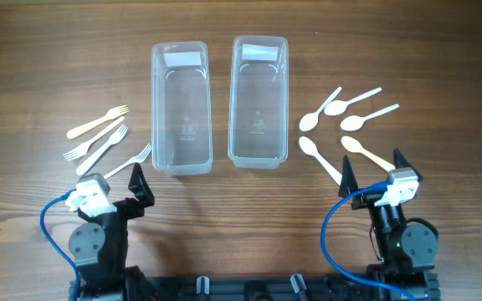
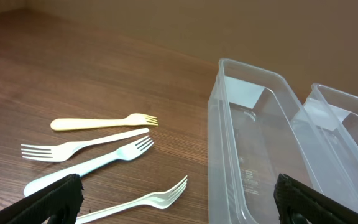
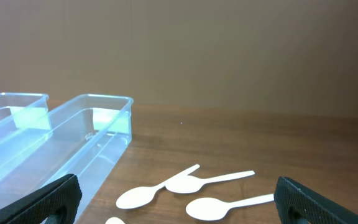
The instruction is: Pack container
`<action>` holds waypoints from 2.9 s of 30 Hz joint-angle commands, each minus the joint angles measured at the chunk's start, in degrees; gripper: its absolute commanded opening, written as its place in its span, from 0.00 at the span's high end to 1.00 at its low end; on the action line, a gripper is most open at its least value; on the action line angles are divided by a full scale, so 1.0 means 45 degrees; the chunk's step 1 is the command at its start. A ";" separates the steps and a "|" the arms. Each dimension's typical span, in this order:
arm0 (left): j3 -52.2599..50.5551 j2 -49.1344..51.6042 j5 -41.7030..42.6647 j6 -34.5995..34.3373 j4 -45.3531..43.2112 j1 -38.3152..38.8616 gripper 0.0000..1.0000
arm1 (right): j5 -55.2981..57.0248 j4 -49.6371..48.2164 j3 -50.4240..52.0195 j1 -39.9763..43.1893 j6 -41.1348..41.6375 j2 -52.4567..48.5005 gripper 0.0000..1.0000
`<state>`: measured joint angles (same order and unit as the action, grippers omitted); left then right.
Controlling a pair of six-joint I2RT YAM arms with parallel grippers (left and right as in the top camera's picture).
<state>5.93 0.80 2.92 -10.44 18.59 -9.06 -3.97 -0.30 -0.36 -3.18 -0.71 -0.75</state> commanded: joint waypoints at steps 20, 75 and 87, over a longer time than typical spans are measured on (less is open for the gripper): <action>-0.0058 -0.0092 0.0151 -0.0073 -0.0044 0.0049 0.00 | 0.0544 -0.0976 -0.5071 0.0053 0.0816 -0.6246 0.00; -0.0058 -0.0092 0.0151 -0.0073 -0.0044 0.0049 0.00 | 0.3055 0.5557 -1.6004 0.0296 1.1210 -2.4222 0.64; -0.0058 -0.0092 0.0151 -0.0073 -0.0044 0.0049 0.00 | 0.2676 0.5537 -1.5994 0.0296 1.1720 -2.5087 0.59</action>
<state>5.93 0.80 2.92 -10.44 18.59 -9.06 8.64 24.64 -71.20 -2.04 49.74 -110.96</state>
